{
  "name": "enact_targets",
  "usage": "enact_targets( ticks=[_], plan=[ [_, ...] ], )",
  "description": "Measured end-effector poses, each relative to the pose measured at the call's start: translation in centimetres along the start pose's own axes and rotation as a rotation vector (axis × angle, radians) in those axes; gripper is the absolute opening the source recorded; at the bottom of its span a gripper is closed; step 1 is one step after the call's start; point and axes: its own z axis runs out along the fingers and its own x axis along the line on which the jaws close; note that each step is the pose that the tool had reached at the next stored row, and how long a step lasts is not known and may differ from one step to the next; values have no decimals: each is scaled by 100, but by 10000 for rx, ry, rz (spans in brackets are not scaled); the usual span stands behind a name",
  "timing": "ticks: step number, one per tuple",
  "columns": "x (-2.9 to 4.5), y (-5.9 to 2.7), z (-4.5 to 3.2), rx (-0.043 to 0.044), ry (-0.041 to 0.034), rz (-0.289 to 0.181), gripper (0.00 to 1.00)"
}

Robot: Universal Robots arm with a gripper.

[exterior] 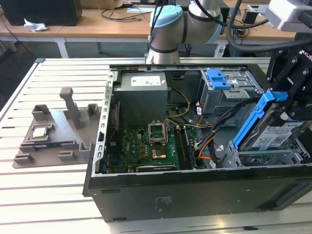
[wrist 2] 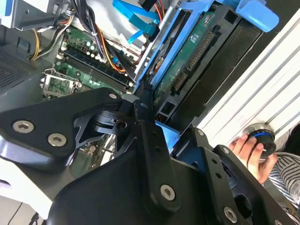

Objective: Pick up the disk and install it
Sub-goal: 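Insert the disk into the insertion slot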

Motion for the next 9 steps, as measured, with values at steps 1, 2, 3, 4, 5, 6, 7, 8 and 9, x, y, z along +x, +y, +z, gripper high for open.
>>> enact_targets(
  ticks=[1, 2, 3, 4, 5, 6, 7, 8, 9],
  plan=[
    [1, -1, 22, 1, -1, 0, 36],
    [1, -2, 32, 1, 0, 0, 36],
    [2, -3, 44, 0, 1, 0, 36],
    [2, -3, 61, 0, 0, 0, 36],
    [3, -4, 69, 0, 0, 0, 36],
    [3, -4, 78, 0, 0, 0, 36],
    [4, -6, 97, 0, -1, 0, 36],
    [4, -6, 110, 0, 0, 0, 36],
    [4, -7, 116, 0, 0, 0, 36]
  ],
)
